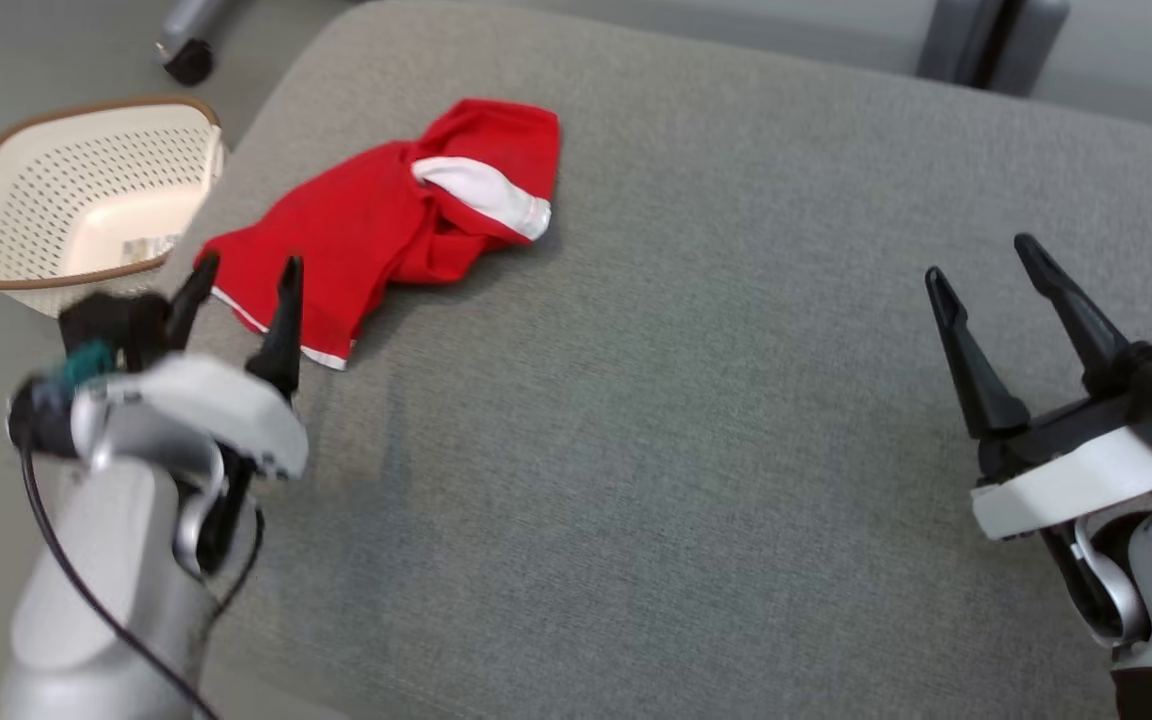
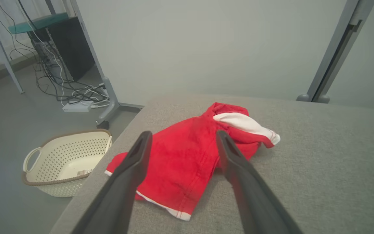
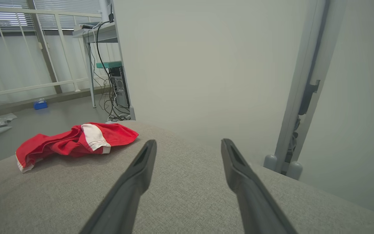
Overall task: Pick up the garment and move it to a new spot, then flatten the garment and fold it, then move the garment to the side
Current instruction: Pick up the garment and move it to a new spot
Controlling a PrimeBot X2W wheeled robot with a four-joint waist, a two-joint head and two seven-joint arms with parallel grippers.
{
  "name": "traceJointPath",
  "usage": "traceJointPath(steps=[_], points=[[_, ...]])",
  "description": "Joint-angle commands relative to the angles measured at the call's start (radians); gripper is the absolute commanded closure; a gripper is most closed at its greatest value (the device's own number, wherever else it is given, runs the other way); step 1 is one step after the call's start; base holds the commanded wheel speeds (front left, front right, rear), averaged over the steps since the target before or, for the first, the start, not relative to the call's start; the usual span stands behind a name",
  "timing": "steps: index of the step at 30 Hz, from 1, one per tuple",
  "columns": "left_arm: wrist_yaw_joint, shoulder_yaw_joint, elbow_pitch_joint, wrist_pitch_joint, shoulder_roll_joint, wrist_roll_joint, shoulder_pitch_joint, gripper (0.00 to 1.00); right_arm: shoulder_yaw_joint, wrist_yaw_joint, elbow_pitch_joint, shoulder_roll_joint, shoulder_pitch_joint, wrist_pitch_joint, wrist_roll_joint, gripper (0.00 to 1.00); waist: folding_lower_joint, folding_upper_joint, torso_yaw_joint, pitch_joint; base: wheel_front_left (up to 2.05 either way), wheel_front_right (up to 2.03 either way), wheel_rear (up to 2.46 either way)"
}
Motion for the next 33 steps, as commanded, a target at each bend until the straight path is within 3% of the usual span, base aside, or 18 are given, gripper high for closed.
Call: traceJointPath(steps=[1,7,14,28,29,30,33], points=[[-0.009,-0.011,0.011,0.045,0.017,0.003,-0.054,0.0,-0.003,0.0,-0.022,-0.011,-0.017,0.012,0.008,0.0,0.0,0.0,-0.042,0.065,0.0,0.0,0.0],[-0.023,-0.039,0.061,0.28,0.04,-0.014,-0.249,0.0,-0.013,0.0,-0.093,-0.041,-0.022,0.04,0.021,0.0,0.0,0.0,-0.078,0.143,0.0,0.0,0.0],[0.009,-0.044,0.171,0.477,0.058,-0.031,-0.368,0.0,-0.021,0.0,-0.123,-0.046,-0.031,0.044,0.034,0.0,0.0,0.0,-0.119,0.2,0.0,0.0,0.0],[0.043,-0.048,0.371,0.542,0.054,-0.047,-0.457,0.01,-0.026,0.0,-0.137,-0.054,-0.03,0.04,0.036,0.0,0.0,0.0,-0.143,0.24,0.0,0.0,0.0],[0.041,-0.046,0.381,0.537,0.053,-0.051,-0.459,0.61,-0.025,0.0,-0.137,-0.054,-0.03,0.04,0.036,0.0,0.0,0.0,-0.143,0.241,0.0,0.0,0.0],[0.04,-0.044,0.388,0.528,0.052,-0.056,-0.463,1.0,-0.026,0.0,-0.137,-0.053,-0.031,0.04,0.036,0.0,0.0,0.0,-0.143,0.242,0.0,0.0,0.0],[0.036,-0.043,0.408,0.504,0.052,-0.061,-0.479,1.0,-0.027,0.0,-0.132,-0.051,-0.031,0.04,0.038,0.0,0.0,0.0,-0.142,0.241,0.0,0.0,0.0]])
